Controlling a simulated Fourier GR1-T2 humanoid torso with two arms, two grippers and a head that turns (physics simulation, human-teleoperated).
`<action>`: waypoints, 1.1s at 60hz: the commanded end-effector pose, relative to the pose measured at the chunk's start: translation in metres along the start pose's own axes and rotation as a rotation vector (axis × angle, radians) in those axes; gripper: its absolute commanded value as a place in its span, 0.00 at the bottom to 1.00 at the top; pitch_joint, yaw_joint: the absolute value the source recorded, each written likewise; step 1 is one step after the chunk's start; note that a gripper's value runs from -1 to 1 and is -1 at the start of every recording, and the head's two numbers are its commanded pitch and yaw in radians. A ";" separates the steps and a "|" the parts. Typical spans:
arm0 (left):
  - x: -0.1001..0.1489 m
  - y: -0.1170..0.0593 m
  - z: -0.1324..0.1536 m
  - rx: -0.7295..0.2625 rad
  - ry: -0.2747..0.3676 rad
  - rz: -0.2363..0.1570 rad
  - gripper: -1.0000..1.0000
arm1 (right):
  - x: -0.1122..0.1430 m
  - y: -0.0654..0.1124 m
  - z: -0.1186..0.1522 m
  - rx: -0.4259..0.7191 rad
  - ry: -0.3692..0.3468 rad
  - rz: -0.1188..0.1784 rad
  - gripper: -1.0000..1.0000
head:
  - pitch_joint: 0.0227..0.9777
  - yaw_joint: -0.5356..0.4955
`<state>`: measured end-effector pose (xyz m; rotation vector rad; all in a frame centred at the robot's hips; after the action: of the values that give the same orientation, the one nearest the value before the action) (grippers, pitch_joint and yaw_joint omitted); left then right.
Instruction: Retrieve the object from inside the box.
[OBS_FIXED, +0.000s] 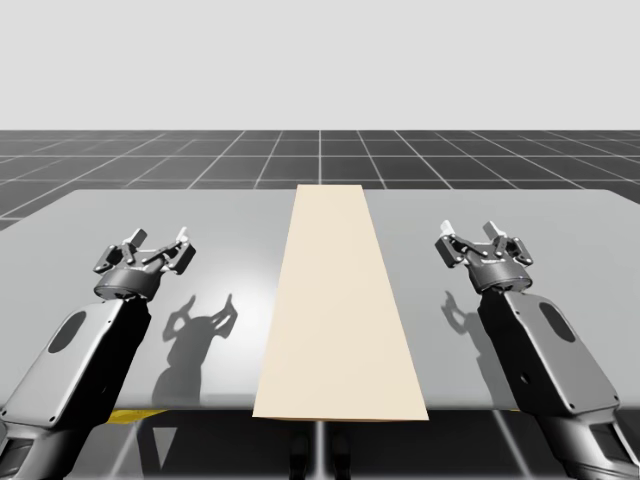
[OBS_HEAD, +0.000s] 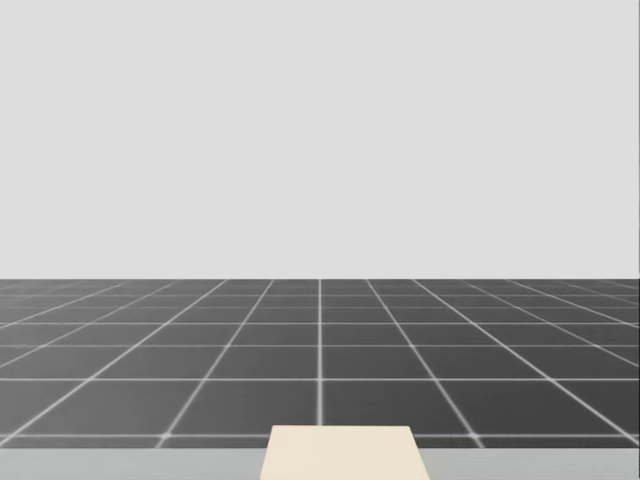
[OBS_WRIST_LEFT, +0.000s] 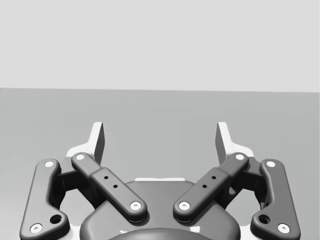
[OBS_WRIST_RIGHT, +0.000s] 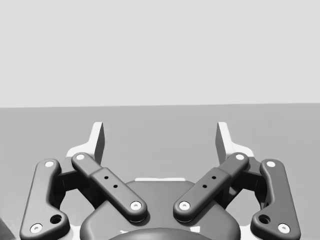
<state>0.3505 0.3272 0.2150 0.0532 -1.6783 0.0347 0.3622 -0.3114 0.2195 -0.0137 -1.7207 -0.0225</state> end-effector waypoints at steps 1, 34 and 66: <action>-0.001 0.000 0.000 0.000 0.001 -0.002 0.00 | 0.000 0.001 0.003 0.007 0.014 -0.019 0.00 | 0.04 0.52; -0.025 -0.035 0.033 -0.642 0.188 -0.127 0.00 | -0.029 0.006 0.032 0.624 0.151 0.119 0.00 | 0.03 0.51; -0.027 -0.124 0.088 -1.115 0.199 -0.317 0.00 | -0.030 0.012 0.066 0.845 0.038 0.170 0.00 | 0.03 0.50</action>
<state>0.2873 0.2236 0.1837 -0.4695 -1.3227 -0.9922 0.3112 -0.2984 0.1814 0.4509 -1.5506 0.7865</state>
